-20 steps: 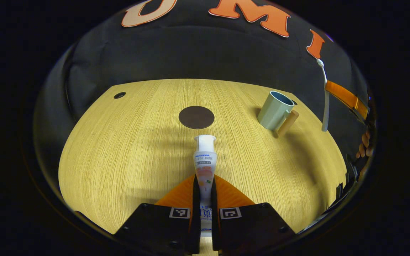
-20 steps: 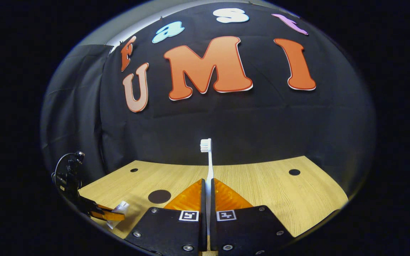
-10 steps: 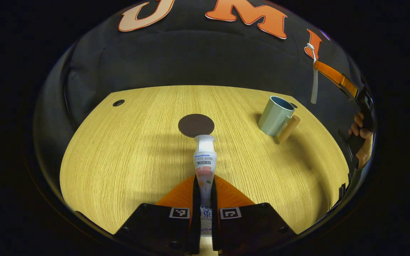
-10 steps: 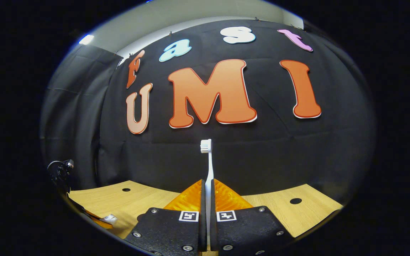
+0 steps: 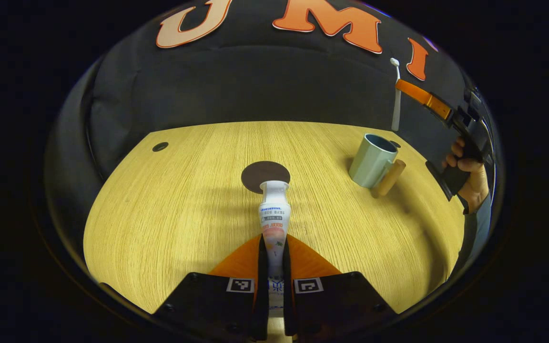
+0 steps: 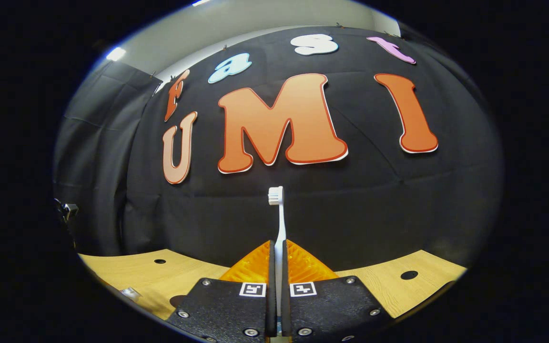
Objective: Put the toothbrush and toothpaste on the desktop into the cup, then pick up the cup and place it on the coaster on the desktop.
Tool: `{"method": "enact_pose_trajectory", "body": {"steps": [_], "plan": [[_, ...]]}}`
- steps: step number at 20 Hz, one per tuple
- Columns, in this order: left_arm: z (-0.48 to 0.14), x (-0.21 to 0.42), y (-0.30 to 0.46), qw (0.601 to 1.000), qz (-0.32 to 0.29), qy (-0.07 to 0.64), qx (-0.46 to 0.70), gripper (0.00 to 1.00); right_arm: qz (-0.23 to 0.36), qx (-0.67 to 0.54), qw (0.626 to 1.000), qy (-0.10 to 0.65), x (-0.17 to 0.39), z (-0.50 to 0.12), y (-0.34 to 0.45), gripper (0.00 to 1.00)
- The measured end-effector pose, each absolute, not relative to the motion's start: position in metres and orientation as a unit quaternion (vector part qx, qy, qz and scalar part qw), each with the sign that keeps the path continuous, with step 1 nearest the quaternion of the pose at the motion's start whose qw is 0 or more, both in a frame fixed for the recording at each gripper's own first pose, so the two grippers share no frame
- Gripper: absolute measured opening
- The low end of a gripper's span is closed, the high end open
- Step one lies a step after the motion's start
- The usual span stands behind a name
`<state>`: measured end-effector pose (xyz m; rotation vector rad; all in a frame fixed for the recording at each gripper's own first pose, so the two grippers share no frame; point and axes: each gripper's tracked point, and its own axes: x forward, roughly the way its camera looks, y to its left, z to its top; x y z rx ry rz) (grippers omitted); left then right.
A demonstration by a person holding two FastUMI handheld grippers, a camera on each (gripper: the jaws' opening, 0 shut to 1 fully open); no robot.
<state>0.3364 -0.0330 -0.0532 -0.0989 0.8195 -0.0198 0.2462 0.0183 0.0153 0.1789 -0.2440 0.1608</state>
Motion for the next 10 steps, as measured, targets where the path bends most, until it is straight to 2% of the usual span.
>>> {"method": "enact_pose_trajectory", "body": {"steps": [10], "plan": [[-0.022,0.328,-0.022,0.924,0.0,0.379,-0.055,0.17,0.089,0.092,0.989,-0.07,0.272,-0.039,0.033,0.04]]}}
